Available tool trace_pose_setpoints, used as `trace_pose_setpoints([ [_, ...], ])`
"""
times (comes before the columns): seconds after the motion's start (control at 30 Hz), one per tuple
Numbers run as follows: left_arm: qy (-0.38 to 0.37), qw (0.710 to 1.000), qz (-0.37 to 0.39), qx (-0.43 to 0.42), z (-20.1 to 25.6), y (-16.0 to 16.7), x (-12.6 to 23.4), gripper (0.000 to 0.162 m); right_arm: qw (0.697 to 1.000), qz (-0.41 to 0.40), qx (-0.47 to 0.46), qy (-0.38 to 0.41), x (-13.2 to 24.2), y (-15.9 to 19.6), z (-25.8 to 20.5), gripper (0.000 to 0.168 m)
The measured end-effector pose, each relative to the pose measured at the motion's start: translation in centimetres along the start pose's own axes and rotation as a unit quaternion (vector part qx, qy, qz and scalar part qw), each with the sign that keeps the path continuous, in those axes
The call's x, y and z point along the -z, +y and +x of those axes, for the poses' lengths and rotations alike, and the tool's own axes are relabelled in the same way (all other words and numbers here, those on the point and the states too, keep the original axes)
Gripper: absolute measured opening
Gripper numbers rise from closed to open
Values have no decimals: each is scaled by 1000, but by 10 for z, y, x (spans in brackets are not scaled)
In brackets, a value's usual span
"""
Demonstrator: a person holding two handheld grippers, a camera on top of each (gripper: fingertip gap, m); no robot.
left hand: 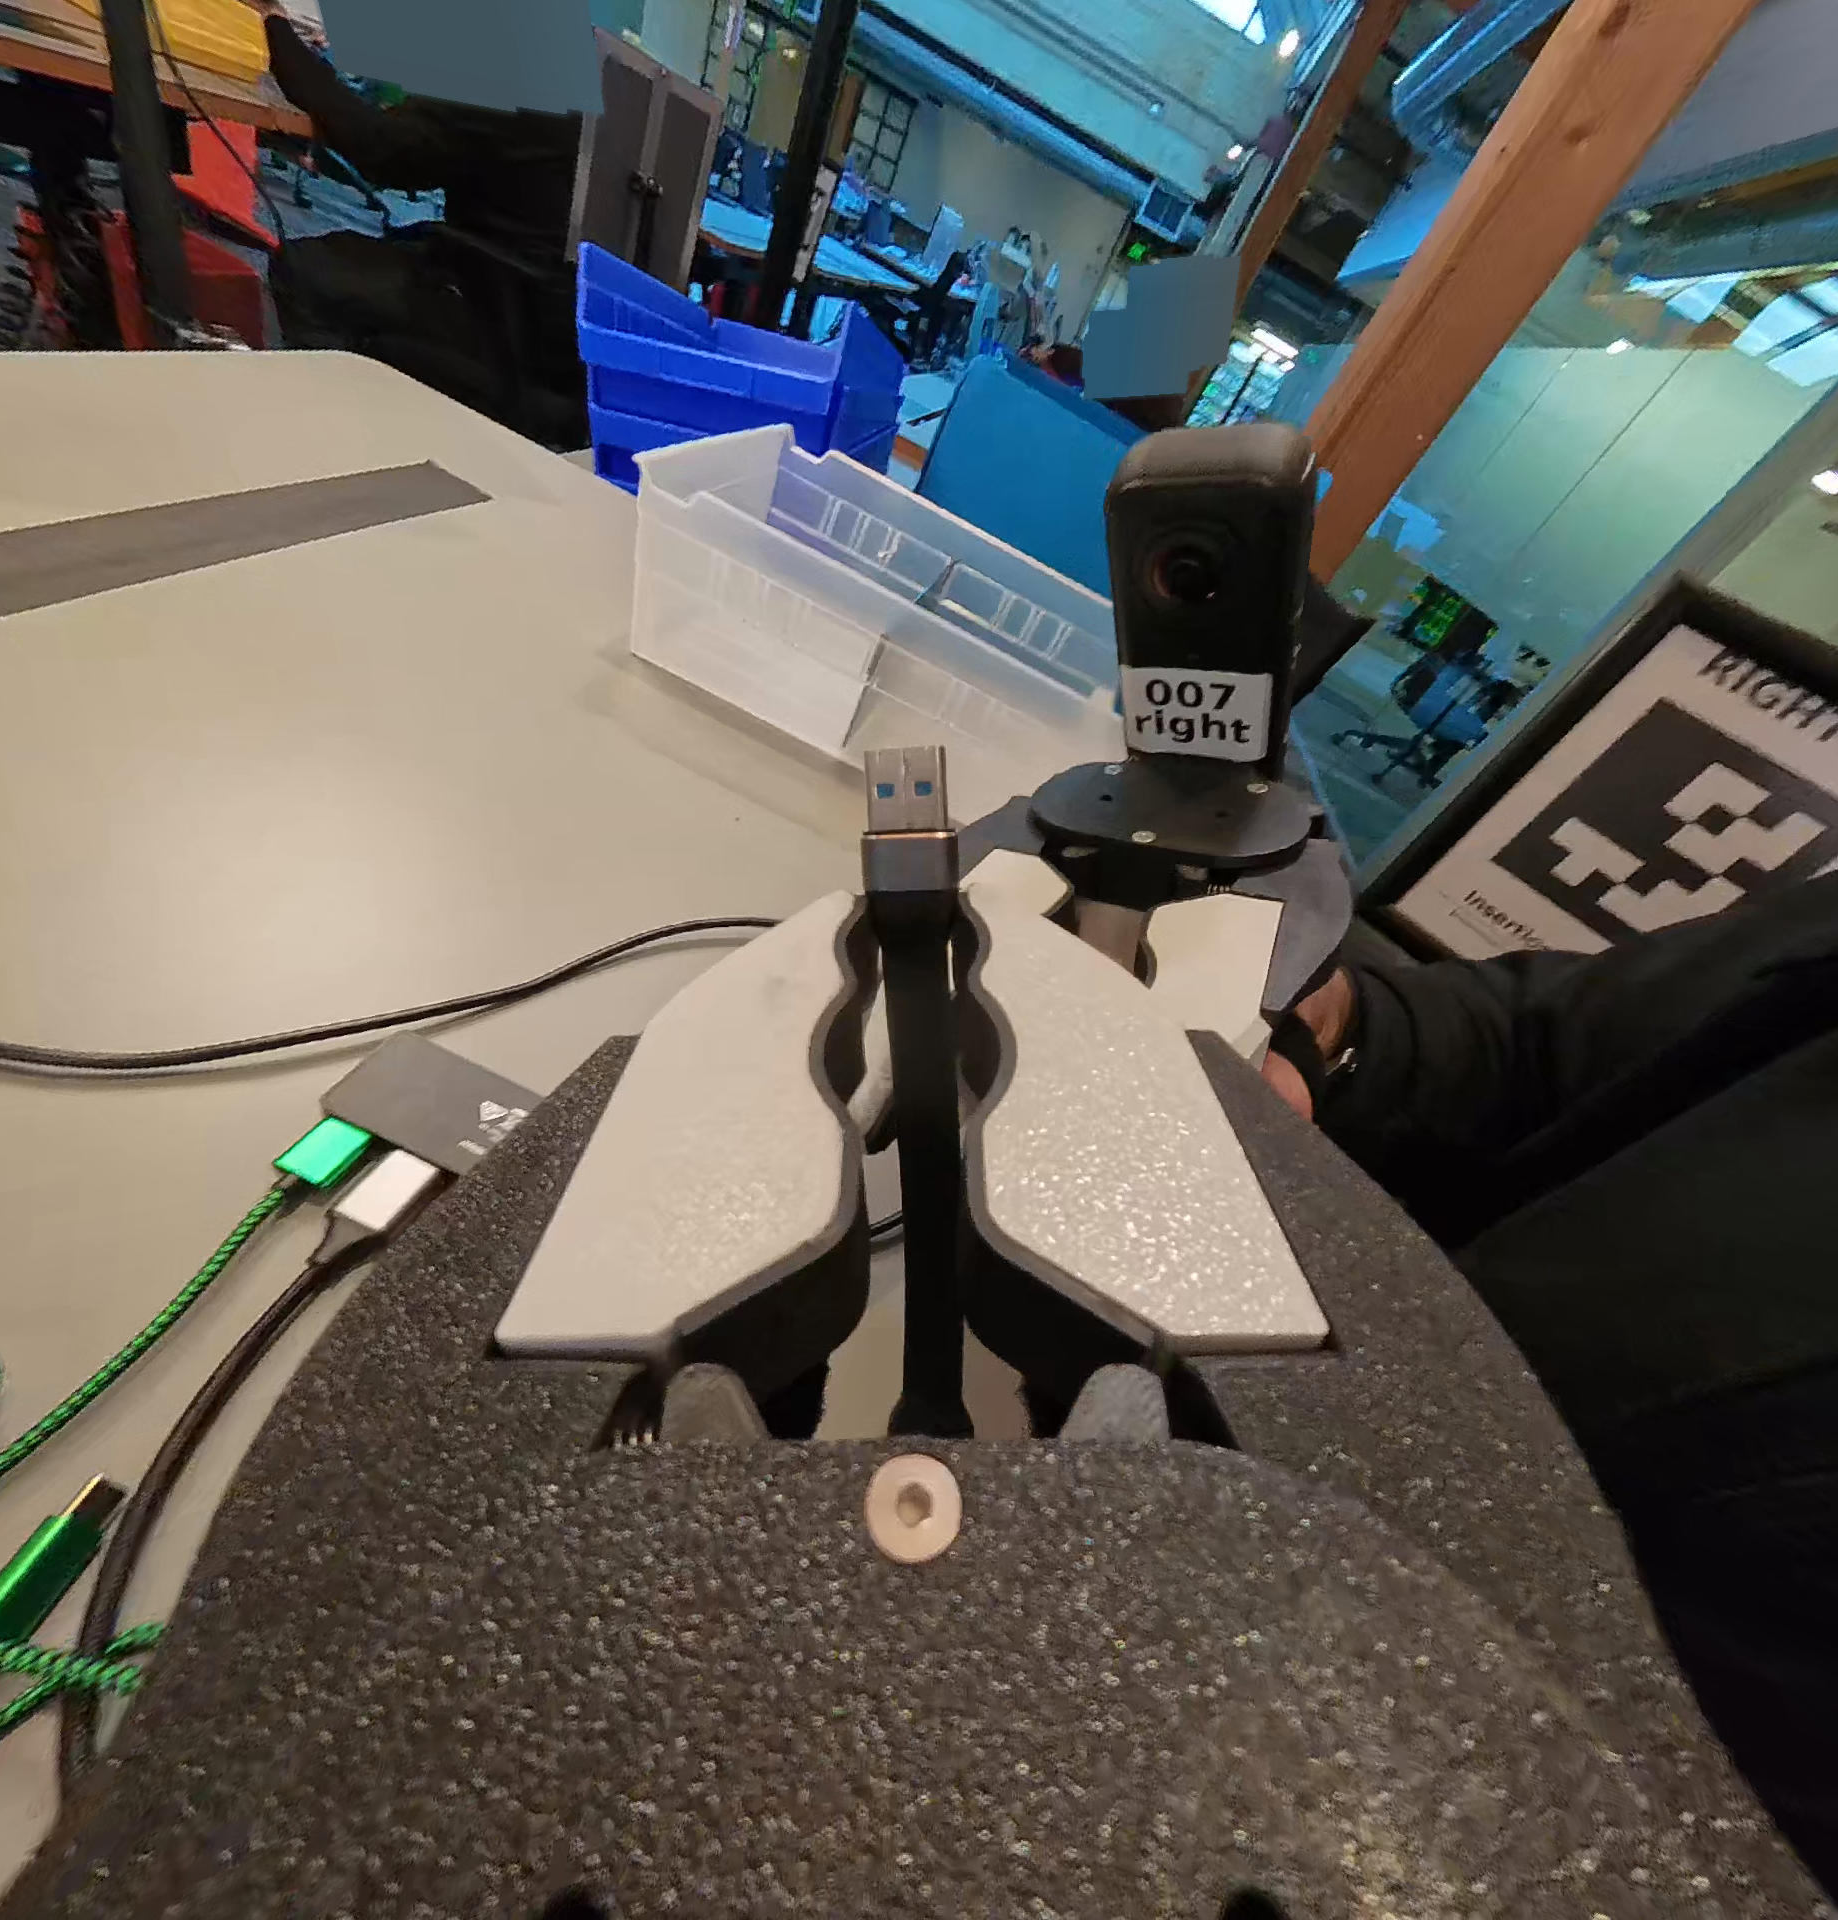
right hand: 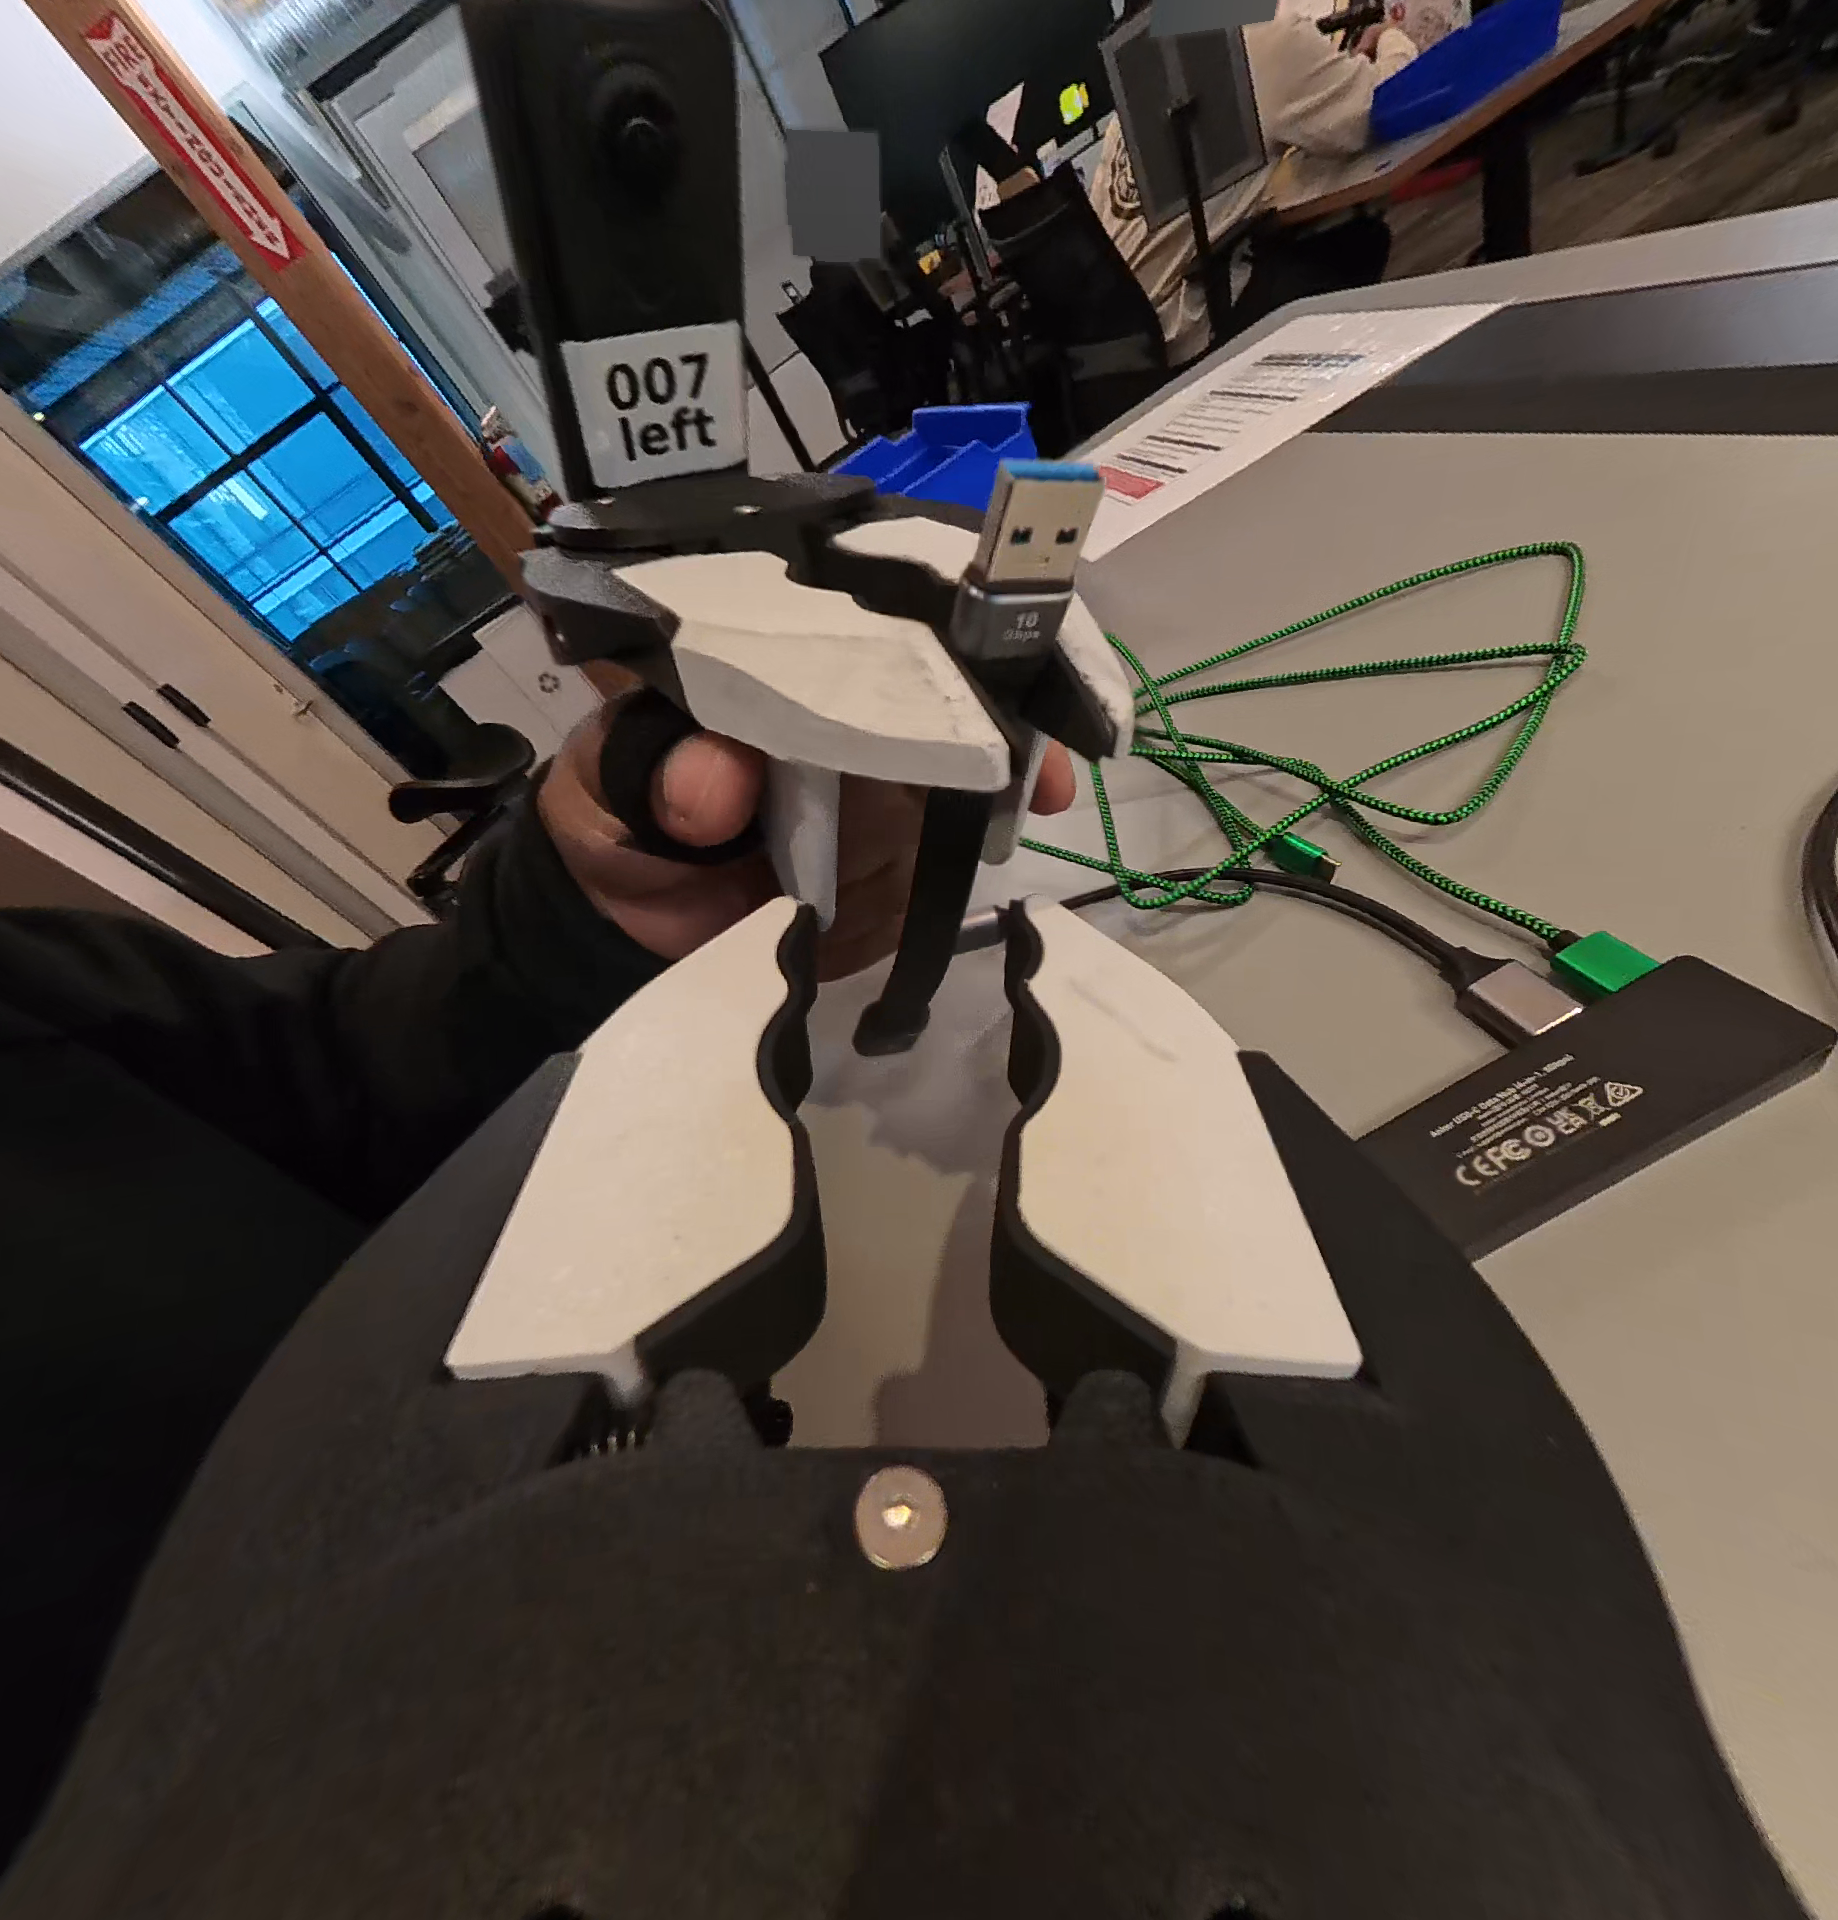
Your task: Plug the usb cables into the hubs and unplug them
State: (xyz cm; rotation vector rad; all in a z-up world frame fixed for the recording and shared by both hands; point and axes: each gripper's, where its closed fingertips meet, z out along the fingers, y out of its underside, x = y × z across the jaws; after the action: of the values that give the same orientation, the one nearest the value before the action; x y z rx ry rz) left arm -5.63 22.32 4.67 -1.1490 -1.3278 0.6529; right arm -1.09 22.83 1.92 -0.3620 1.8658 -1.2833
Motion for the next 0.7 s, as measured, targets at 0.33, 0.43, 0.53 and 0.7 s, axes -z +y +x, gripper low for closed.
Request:
trace_pose_setpoints([
  [0.33,154,988,-6,30,37,5,0,14,999,27,-22,-32,11,4,-13,33],
  [0.43,158,987,-16,29,38,12,-4,14,1000,10,-12,-16,7,9,-10,23],
  [0.53,171,985,-8,38,38,13,-2,14,1000,6,-4,-29,5,10,-18,10],
  [0.7,182,981,12,64,34,10,5,15,1000,-7,1,-12,9,12,-15,10],
])
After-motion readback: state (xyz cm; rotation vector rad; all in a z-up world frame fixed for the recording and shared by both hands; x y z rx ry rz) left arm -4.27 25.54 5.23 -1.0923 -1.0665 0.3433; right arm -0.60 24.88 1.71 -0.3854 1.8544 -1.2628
